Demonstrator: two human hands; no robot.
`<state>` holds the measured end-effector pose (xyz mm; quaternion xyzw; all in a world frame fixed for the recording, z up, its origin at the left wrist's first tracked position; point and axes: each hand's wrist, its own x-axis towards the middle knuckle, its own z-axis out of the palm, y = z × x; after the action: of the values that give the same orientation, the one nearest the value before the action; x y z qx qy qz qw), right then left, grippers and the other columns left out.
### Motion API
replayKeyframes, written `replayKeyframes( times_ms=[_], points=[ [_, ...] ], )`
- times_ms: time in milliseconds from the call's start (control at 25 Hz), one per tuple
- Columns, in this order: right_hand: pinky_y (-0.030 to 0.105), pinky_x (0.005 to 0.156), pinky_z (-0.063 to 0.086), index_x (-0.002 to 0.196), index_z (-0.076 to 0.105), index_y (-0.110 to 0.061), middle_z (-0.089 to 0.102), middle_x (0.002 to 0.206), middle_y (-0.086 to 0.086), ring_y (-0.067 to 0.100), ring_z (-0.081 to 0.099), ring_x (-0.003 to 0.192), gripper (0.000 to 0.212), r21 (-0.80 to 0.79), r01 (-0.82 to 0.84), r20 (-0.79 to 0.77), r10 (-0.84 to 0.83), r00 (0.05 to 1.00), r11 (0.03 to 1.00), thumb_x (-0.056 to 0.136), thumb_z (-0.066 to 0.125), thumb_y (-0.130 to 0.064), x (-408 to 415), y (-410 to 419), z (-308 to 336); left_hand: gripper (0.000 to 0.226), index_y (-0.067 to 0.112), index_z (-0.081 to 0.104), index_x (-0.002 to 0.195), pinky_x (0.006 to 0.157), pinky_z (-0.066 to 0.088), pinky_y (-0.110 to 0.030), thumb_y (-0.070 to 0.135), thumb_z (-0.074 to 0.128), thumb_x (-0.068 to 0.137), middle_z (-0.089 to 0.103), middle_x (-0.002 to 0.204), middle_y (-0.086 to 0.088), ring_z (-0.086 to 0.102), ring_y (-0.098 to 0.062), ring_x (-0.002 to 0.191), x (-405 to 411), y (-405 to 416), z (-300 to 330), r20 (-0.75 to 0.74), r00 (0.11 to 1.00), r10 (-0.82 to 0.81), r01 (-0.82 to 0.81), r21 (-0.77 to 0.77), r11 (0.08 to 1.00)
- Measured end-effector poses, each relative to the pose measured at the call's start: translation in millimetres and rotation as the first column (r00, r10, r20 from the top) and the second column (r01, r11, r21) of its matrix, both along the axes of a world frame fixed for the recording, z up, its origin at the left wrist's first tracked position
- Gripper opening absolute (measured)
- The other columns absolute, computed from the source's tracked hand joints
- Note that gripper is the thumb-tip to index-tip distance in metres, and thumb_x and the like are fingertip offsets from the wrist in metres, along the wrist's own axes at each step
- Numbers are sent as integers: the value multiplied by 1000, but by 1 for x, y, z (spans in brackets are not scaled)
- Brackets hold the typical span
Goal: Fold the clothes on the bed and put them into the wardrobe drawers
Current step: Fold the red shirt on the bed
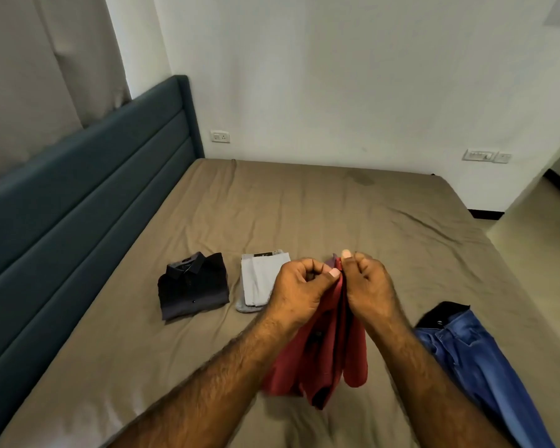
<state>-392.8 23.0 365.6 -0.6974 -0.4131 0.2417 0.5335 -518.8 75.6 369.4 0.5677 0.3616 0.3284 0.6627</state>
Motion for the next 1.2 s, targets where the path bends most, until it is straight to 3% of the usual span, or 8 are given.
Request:
replayKeyframes(
  times_ms=[120, 280, 440, 560, 800, 880, 1040, 1200],
  points=[
    [26, 49, 46, 78, 67, -13, 63, 61, -4, 10, 55, 52, 37, 10, -12, 142, 11, 990, 1000, 108, 56, -32, -8, 1, 8, 19, 19, 77, 78, 60, 52, -27, 14, 75, 96, 74, 71, -6, 66, -12, 60, -11, 11, -5, -5, 1000, -15, 15, -32, 999],
    [41, 75, 61, 93, 78, -17, 76, 84, 0, 20, 73, 79, 18, -14, -65, 103, 66, 993, 998, 104, 63, -17, -16, 8, 10, 22, 16, 80, 78, 71, 57, -35, 9, 71, 97, 76, 79, -16, 70, -24, 70, -28, 33, -13, 101, 994, -30, 51, -216, 975],
    [28, 86, 58, 100, 81, -23, 76, 93, -10, 7, 72, 93, 14, -26, -48, 210, 53, 976, 998, 98, 71, -13, -23, 11, 10, 17, 15, 80, 78, 73, 57, -38, 14, 74, 94, 77, 80, -18, 70, -26, 71, -30, 44, -17, 74, 997, 16, 2, -243, 970],
    [13, 84, 51, 101, 83, -27, 72, 93, -14, 5, 68, 97, 19, -8, -53, 334, 53, 941, 999, 94, 76, -11, -32, 16, 10, 18, 15, 79, 75, 65, 55, -33, 15, 76, 93, 75, 74, -15, 67, -22, 65, -36, 55, -21, 23, 999, 24, -18, -223, 975],
    [14, 81, 53, 101, 84, -20, 74, 92, -12, 10, 70, 96, 19, 61, -102, 352, 75, 933, 993, 89, 80, -5, -42, 16, 10, 13, -4, 75, 83, 51, 45, -22, 8, 76, 89, 65, 62, -10, 57, -15, 52, -52, 71, -18, -7, 995, -99, 93, -289, 953],
    [13, 81, 52, 100, 84, -22, 75, 92, -12, 9, 71, 96, 20, 51, -87, 322, 66, 945, 995, 90, 80, -6, -46, 20, 10, 16, -9, 74, 84, 52, 46, -23, 7, 75, 87, 65, 65, -13, 57, -19, 56, -54, 76, -20, 0, 996, -87, 83, -297, 951],
    [16, 76, 56, 96, 82, -23, 79, 89, -12, 6, 75, 86, 16, -64, -86, 106, 92, 990, 994, 92, 78, -8, -49, 28, 14, 17, -11, 74, 93, 56, 53, -24, 6, 74, 90, 69, 72, -17, 63, -20, 61, -56, 79, -24, 20, 997, -68, 71, -312, 947],
    [21, 69, 57, 87, 79, -25, 77, 83, -10, 7, 73, 78, 14, -167, 2, 157, 25, 987, 986, 93, 77, -13, -48, 32, 12, 19, -13, 73, 91, 54, 49, -23, 6, 73, 88, 67, 70, -16, 59, -20, 59, -53, 84, -29, -19, 993, -114, 102, -327, 940]
  ],
)
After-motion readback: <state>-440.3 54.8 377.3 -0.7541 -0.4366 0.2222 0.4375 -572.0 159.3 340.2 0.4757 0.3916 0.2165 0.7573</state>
